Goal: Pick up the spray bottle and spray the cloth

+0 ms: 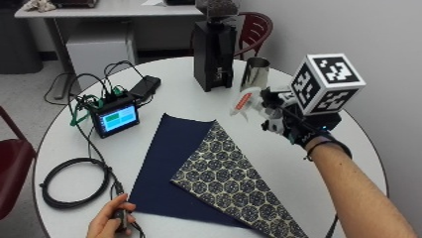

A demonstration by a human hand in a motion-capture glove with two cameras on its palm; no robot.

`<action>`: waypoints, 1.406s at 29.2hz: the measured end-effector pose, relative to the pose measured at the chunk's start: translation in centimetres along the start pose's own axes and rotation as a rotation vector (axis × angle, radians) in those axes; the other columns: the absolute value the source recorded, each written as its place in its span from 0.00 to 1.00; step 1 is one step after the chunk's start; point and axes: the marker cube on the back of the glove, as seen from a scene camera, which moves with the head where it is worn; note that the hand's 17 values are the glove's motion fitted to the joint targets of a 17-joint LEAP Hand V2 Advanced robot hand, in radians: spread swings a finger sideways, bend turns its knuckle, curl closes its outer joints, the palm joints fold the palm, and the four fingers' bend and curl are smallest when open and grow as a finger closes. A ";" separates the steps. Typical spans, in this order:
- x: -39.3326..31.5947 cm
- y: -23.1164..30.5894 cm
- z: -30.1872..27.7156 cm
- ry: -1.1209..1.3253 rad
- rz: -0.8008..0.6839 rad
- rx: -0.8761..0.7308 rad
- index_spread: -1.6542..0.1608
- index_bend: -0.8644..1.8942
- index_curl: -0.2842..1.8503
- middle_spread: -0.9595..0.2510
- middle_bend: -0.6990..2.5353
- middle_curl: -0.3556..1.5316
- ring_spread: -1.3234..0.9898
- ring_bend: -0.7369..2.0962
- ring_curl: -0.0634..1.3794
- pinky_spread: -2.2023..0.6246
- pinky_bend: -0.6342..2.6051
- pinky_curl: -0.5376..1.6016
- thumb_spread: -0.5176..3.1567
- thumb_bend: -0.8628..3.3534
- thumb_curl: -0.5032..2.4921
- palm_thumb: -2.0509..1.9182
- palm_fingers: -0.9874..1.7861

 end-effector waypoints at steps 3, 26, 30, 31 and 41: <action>0.3 -0.5 -2.1 0.037 0.007 0.033 0.77 0.35 0.26 0.68 0.34 0.45 0.51 0.47 0.36 0.73 0.32 0.44 0.32 0.20 0.37 0.76 0.77; -1.3 0.8 1.5 0.119 -0.062 -0.076 0.77 0.36 0.27 0.68 0.34 0.46 0.51 0.47 0.36 0.73 0.32 0.44 0.32 0.20 0.38 0.76 0.76; -0.9 1.7 4.3 0.090 -0.051 -0.124 0.77 0.36 0.27 0.68 0.34 0.46 0.51 0.47 0.36 0.73 0.32 0.44 0.32 0.20 0.38 0.76 0.76; -0.9 1.6 4.2 0.087 -0.049 -0.121 0.77 0.35 0.27 0.68 0.34 0.46 0.51 0.47 0.36 0.73 0.32 0.44 0.32 0.20 0.38 0.76 0.76; -2.0 0.3 1.6 0.090 -0.066 -0.063 0.77 0.35 0.27 0.68 0.34 0.47 0.51 0.47 0.37 0.73 0.32 0.45 0.32 0.20 0.38 0.76 0.76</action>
